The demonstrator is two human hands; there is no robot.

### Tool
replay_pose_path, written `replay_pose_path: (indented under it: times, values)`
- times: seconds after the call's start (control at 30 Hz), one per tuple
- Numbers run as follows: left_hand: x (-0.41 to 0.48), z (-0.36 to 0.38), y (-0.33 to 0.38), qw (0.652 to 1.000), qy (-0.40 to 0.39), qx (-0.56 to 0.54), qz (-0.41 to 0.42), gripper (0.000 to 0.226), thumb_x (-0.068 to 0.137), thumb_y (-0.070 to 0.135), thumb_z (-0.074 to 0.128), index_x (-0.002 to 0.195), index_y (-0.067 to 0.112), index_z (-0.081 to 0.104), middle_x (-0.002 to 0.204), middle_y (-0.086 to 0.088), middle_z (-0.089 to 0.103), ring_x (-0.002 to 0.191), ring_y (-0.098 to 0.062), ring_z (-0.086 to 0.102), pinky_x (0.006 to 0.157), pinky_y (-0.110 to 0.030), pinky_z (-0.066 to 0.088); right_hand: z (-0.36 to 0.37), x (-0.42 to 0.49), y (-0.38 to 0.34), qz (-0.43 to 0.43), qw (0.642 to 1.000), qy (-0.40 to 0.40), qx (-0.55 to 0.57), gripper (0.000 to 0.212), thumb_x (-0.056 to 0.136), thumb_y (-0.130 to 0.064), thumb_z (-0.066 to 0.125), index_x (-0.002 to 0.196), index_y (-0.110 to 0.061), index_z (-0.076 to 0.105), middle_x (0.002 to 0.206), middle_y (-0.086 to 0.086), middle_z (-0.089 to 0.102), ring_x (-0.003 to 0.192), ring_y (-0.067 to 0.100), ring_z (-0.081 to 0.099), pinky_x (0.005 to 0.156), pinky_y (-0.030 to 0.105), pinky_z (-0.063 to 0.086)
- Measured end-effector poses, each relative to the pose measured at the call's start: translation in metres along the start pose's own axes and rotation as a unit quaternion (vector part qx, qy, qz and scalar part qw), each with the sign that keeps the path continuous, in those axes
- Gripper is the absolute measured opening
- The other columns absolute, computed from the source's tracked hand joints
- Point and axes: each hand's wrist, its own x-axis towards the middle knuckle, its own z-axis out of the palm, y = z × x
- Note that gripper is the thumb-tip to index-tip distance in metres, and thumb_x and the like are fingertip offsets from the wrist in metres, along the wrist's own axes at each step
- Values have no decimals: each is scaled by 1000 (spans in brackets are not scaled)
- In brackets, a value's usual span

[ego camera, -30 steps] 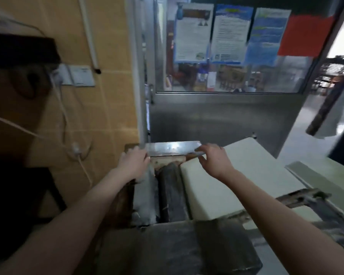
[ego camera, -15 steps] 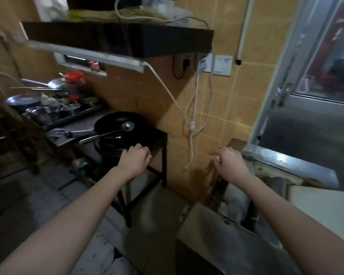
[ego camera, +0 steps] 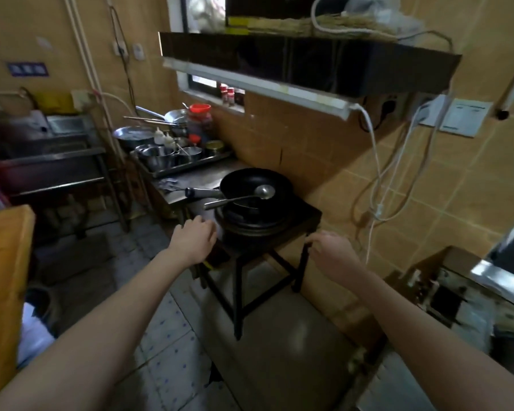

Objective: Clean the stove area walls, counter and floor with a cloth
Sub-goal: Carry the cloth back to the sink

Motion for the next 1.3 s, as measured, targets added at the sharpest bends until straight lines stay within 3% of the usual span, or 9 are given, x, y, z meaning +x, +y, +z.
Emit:
replay_pose_path:
  times: [0.33,0.6,1.0,1.3]
  values:
    - [37,-9,-134,998,53,2,-39,28,97,36,37,114,22,55,117,-9,52,107,-31,53,85,-41,41,50,111,-116,-54,998,1,14,29,92,-18,48,118,-23,60,121,-1,58,115,20,51,100,36,40]
    - [49,1,-225,993,38,-14,-110,30,97,37,37,116,21,55,119,-7,52,108,-29,52,88,-41,40,103,186,-202,-174,984,-21,31,26,90,-16,50,111,-17,65,118,5,62,113,24,53,98,36,40]
    - [125,27,-331,976,20,-15,-214,31,98,34,36,120,22,54,124,-6,51,113,-27,49,93,-40,38,174,355,-274,-247,964,-88,45,31,91,-19,48,119,-22,61,122,3,58,117,24,48,97,35,34]
    - [213,37,-369,972,12,-39,-232,29,98,33,36,119,23,53,125,-5,49,115,-25,47,94,-40,36,215,453,-295,-262,957,-112,63,30,90,-16,48,116,-19,62,116,3,62,110,24,54,92,34,39]
